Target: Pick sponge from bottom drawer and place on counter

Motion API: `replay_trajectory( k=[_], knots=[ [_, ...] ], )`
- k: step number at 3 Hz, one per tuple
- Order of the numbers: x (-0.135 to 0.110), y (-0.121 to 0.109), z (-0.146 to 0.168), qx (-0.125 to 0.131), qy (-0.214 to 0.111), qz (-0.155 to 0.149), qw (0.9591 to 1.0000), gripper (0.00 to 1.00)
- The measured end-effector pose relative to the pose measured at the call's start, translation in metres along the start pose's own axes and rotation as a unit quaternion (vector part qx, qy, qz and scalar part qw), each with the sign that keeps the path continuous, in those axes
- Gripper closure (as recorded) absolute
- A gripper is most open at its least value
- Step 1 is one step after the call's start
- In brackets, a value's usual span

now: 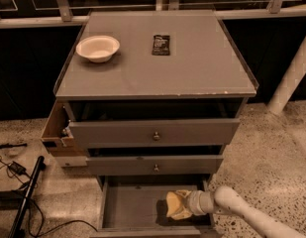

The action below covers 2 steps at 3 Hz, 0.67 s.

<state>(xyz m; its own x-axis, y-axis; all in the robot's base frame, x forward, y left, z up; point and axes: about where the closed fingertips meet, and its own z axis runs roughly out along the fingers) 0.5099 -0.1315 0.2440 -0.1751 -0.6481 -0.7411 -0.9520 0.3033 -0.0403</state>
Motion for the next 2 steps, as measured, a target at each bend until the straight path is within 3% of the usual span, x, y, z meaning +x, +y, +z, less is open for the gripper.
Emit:
replay_trajectory(
  k=[1,2],
  knots=[
    [-0.029,0.000,-0.041,0.011,0.003,-0.003,0.9999,1.00],
    [-0.085,-0.004,-0.111,0.024,0.015,-0.017,0.9995,1.00]
  ],
)
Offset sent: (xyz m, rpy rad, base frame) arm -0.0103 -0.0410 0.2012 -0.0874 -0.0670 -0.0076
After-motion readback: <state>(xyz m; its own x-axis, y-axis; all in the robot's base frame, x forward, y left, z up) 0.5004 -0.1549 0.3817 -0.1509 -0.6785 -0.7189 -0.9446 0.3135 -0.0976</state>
